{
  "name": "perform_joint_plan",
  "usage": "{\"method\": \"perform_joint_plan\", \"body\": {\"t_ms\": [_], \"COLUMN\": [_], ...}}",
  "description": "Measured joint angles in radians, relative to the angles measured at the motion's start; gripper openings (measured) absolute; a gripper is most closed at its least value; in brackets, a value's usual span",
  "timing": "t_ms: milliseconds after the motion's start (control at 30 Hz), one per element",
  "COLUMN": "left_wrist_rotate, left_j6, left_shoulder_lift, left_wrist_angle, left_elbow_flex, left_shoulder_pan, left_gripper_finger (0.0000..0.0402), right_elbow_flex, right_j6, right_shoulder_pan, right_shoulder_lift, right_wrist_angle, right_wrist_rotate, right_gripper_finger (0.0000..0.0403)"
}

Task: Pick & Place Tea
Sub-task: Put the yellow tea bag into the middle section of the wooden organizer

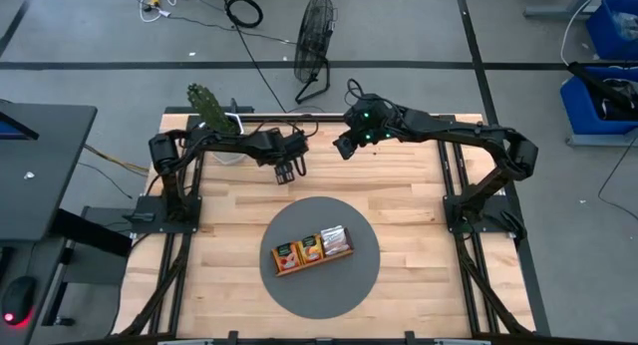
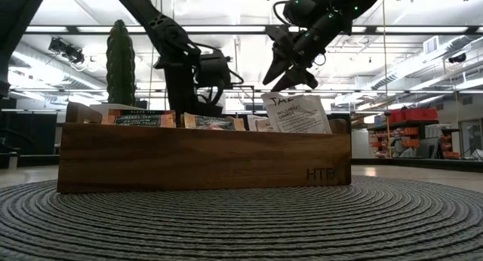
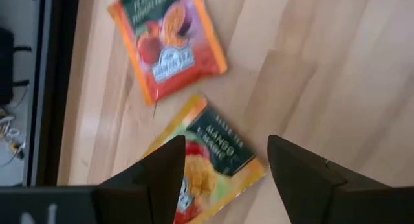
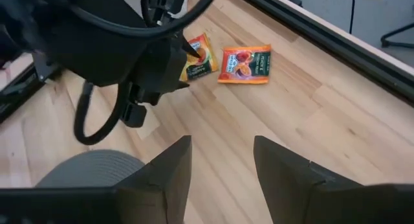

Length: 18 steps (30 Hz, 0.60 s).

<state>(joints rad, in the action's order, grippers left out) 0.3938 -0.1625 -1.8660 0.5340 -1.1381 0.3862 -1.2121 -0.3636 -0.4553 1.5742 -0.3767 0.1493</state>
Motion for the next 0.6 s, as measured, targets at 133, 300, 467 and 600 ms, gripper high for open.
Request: {"method": "perform_joint_plan", "body": {"t_ms": [133, 300, 467, 600], "left_wrist_rotate": [0.005, -0.008, -0.028, -0.03], "left_j6": [0.006, 0.02, 0.021, 0.014], "left_shoulder_lift": [-0.005, -0.015, -0.036, -0.053], "left_wrist_angle": [-0.001, 0.0, 0.012, 0.024], "left_elbow_flex": [0.0, 0.0, -0.001, -0.005], "left_shoulder_pan": [-0.001, 0.0, 0.016, 0.027], "left_gripper_finger": [0.0223, 0.0223, 0.0223, 0.0222], "right_elbow_flex": [0.0, 0.0, 0.0, 0.0], "right_j6": [-0.042, -0.078, -0.101, -0.108], "right_shoulder_pan": [0.0, 0.0, 0.0, 0.001], "right_shoulder_lift": [0.0, 0.0, 0.0, 0.0], "right_wrist_angle": [0.0, 0.0, 0.0, 0.0], "right_wrist_rotate": [0.0, 0.0, 0.0, 0.0], "right_gripper_finger": [0.0174, 0.0174, 0.0174, 0.0174]}}
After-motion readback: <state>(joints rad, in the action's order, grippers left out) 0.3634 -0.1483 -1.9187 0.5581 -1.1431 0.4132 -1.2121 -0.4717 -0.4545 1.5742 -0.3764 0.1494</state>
